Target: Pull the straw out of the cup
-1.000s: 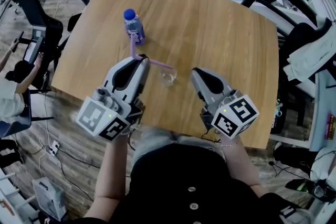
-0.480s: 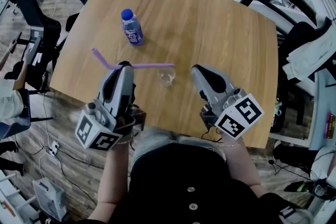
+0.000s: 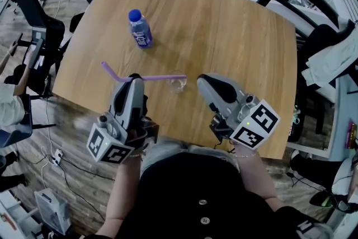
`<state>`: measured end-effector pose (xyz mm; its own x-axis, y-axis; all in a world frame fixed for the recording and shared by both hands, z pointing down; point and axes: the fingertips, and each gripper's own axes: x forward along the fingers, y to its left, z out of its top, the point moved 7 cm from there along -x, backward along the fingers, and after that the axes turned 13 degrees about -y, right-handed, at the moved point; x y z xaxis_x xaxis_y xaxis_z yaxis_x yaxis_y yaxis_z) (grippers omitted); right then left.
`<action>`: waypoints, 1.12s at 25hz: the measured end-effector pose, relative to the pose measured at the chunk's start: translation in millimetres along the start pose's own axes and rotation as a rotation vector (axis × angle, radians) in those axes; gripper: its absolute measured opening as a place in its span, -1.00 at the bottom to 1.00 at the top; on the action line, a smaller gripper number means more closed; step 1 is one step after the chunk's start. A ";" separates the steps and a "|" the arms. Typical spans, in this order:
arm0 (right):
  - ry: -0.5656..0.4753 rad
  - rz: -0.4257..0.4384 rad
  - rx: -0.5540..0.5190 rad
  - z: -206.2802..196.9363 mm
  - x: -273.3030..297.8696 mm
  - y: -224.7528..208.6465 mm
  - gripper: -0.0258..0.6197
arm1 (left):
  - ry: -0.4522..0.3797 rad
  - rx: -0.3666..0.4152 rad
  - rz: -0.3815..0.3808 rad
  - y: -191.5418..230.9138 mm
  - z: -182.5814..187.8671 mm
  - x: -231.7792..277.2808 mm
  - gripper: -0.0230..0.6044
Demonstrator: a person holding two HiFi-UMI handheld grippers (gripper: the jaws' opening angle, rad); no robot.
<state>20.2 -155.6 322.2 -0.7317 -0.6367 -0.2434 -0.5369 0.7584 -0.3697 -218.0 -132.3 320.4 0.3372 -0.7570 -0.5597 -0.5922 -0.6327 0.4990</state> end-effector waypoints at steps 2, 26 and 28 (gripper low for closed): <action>0.002 0.006 0.006 -1.5 0.7 -0.9 -0.92 | -0.004 -0.018 0.014 3.7 -2.8 -2.5 -0.80; 0.102 0.006 0.012 -19.7 1.5 -5.3 -0.92 | -0.078 -0.102 0.170 28.1 -10.7 -30.1 -0.80; 0.103 0.018 0.005 -19.8 1.9 -4.6 -0.92 | -0.080 -0.099 0.173 28.6 -10.5 -30.0 -0.80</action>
<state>12.9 -157.6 341.2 -0.7809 -0.6047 -0.1566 -0.5210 0.7688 -0.3709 -237.4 -129.4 358.4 0.1756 -0.8428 -0.5088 -0.5605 -0.5105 0.6521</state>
